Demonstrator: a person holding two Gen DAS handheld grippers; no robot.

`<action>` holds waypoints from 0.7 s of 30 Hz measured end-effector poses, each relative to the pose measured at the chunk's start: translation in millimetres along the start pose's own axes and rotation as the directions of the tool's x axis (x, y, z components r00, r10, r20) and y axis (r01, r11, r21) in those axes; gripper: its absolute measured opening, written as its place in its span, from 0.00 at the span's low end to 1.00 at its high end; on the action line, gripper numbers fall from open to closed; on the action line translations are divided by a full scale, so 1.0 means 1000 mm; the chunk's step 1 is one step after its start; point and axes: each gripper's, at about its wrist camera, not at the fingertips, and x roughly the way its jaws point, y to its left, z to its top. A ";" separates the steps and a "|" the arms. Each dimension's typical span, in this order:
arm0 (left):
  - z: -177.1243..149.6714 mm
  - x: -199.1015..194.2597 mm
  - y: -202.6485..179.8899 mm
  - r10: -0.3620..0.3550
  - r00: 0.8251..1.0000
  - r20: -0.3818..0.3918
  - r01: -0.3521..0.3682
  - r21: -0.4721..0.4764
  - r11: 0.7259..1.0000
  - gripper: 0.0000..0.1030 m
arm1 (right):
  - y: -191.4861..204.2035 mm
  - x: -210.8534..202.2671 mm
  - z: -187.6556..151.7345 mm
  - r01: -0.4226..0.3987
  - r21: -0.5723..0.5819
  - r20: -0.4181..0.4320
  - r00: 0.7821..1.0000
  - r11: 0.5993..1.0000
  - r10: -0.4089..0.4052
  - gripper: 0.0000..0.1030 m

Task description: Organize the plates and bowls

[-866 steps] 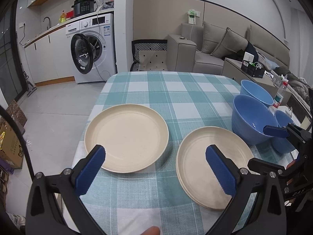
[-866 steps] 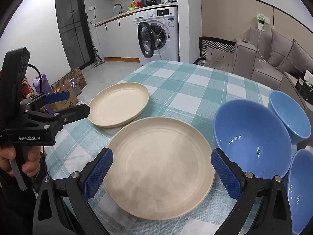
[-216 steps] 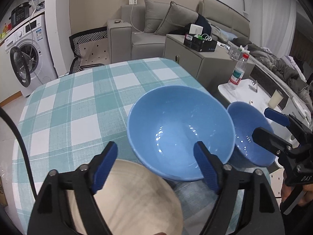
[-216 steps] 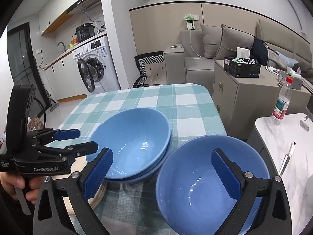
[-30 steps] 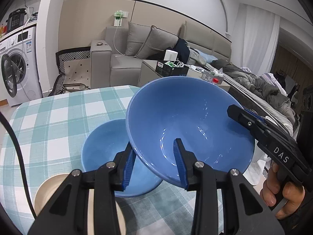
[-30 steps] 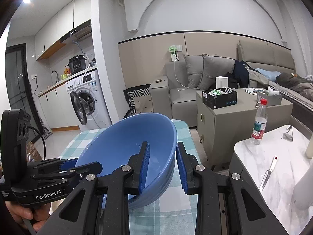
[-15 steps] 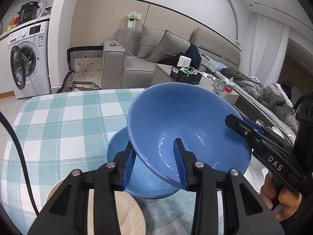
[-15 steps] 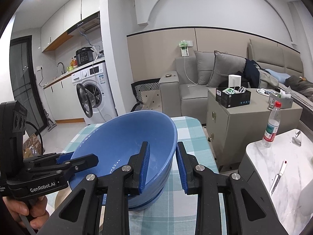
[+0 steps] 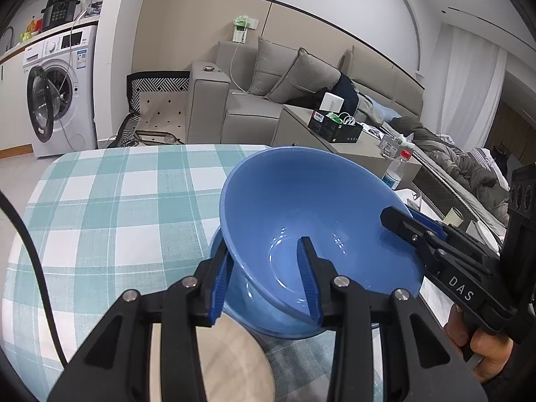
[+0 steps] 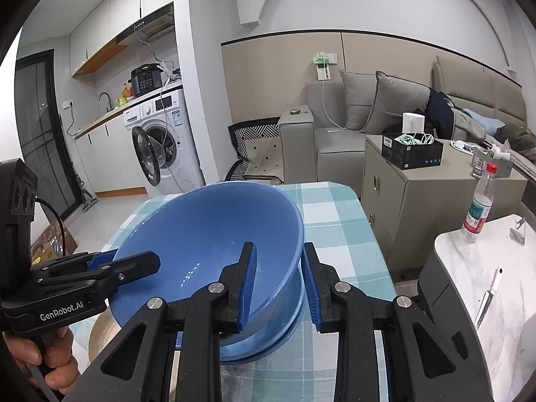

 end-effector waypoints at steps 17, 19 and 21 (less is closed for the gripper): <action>-0.006 0.016 0.010 0.024 0.999 -0.027 -0.024 -0.005 1.000 0.36 | 0.006 0.022 -0.010 0.007 -0.008 -0.053 0.999 1.000 -0.008 0.27; -0.006 0.019 0.010 0.029 0.999 -0.031 -0.029 -0.001 1.000 0.36 | 0.006 0.024 -0.013 0.013 -0.012 -0.057 0.998 1.000 -0.013 0.27; -0.008 0.022 0.011 0.032 0.999 -0.036 -0.032 -0.001 0.999 0.36 | 0.007 0.026 -0.015 0.017 -0.015 -0.061 0.998 1.000 -0.018 0.27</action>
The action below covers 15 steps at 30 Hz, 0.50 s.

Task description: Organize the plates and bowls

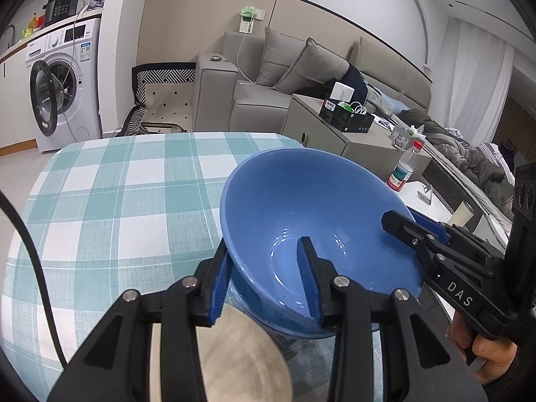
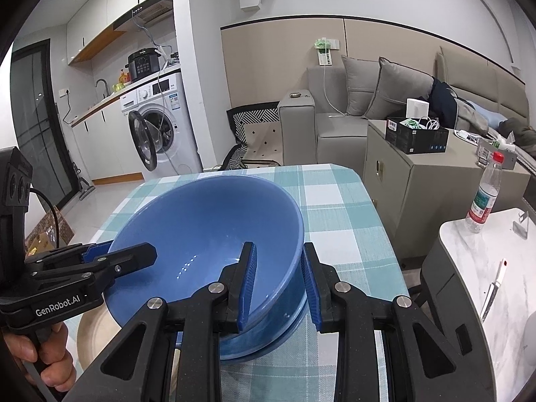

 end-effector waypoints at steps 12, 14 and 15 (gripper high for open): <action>-0.008 0.015 0.001 0.030 0.999 -0.019 -0.030 0.020 0.999 0.36 | 0.001 0.011 -0.010 0.029 -0.016 -0.020 0.999 0.999 -0.030 0.27; -0.009 0.016 0.001 0.034 0.999 -0.020 -0.034 0.022 0.999 0.36 | 0.001 0.012 -0.012 0.032 -0.017 -0.022 0.999 0.999 -0.033 0.27; -0.010 0.017 0.001 0.036 0.999 -0.022 -0.036 0.023 0.999 0.36 | 0.001 0.013 -0.013 0.035 -0.019 -0.022 0.999 0.999 -0.035 0.27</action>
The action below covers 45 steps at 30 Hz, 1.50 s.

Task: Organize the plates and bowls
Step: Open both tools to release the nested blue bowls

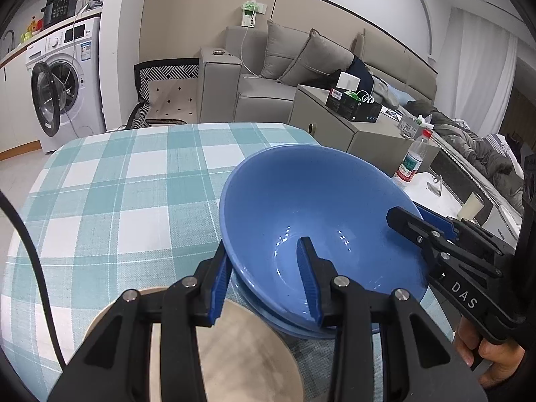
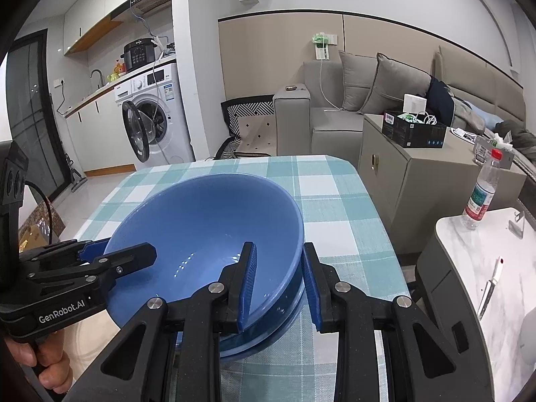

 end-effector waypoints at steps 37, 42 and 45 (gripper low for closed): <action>-0.011 0.013 -0.014 0.096 0.995 -0.011 -0.095 0.106 0.990 0.48 | 0.003 0.016 -0.019 0.069 -0.081 -0.010 0.998 0.994 -0.070 0.27; -0.012 0.014 -0.016 0.102 0.995 -0.020 -0.099 0.125 0.987 0.50 | 0.003 0.016 -0.019 0.052 -0.087 -0.019 0.998 0.995 -0.054 0.32; -0.016 0.019 -0.016 0.099 0.994 -0.048 -0.092 0.130 0.987 0.55 | 0.002 0.015 -0.019 0.032 -0.092 -0.020 0.999 0.995 -0.034 0.39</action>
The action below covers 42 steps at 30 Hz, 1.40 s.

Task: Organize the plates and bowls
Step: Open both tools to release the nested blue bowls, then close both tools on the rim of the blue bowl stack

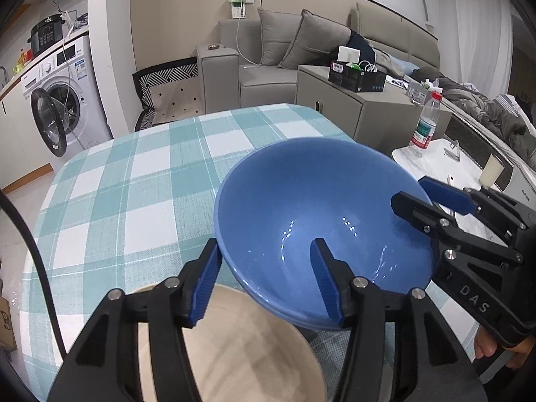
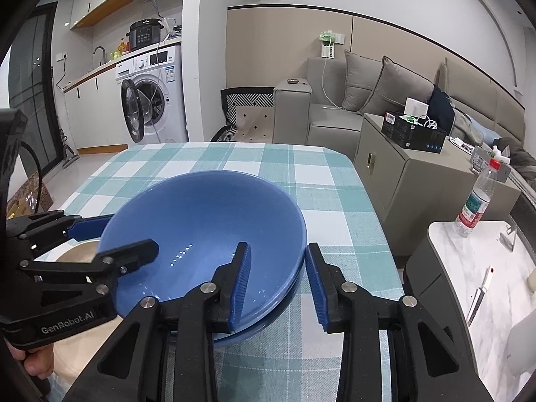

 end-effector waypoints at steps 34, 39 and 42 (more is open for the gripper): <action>0.008 0.007 0.033 -0.087 0.995 -0.040 0.081 -0.138 0.987 1.00 | -0.038 0.012 -0.007 -0.162 0.198 -0.081 0.980 0.967 0.181 0.99; 0.007 0.013 0.036 -0.100 0.993 -0.056 0.090 -0.165 0.982 1.00 | -0.043 0.021 -0.010 -0.212 0.271 -0.085 0.966 0.939 0.243 0.99; 0.007 0.016 0.035 -0.099 0.993 -0.063 0.088 -0.165 0.982 1.00 | -0.044 0.025 -0.012 -0.229 0.290 -0.086 0.961 0.929 0.263 0.99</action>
